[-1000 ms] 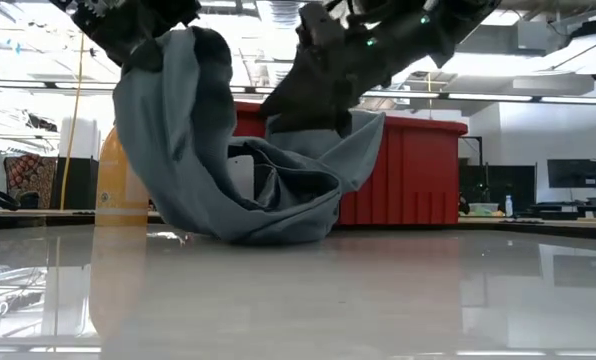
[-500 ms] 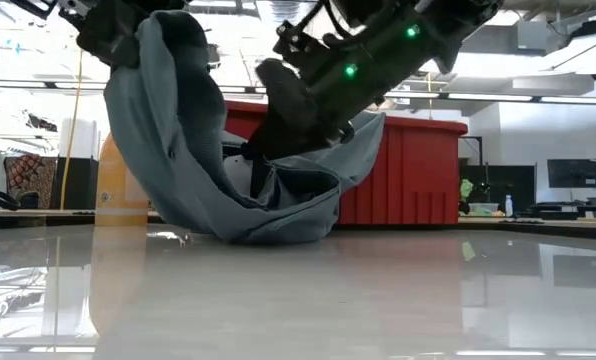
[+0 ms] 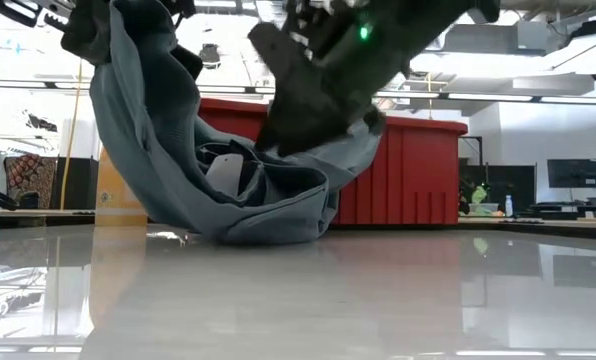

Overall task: Fold Laundry from Bin
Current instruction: Remove the dark blue pants from the red bin

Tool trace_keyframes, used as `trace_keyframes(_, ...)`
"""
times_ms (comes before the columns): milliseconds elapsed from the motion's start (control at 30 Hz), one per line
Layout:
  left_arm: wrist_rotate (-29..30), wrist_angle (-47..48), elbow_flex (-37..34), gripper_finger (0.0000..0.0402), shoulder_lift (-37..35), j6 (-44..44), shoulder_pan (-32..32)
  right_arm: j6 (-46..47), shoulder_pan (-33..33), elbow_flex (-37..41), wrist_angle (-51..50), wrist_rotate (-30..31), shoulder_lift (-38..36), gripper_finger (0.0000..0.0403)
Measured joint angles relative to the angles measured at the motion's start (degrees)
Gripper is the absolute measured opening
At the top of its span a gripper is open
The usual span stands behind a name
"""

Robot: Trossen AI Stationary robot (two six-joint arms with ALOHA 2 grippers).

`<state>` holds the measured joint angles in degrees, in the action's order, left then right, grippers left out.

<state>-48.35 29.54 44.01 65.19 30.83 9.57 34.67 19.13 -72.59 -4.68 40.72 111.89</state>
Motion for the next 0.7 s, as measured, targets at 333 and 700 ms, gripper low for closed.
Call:
trace_keyframes(333,-1.18,0.57,0.00,0.0000,0.42,2.42,0.19,0.91,-4.47,0.04,3.03,2.58,3.84,0.0179)
trace_keyframes(700,-0.88,-9.34,0.47,0.0000,0.44,1.03,0.19,0.06,-12.79,0.12,3.48,-8.13,2.09,0.0038)
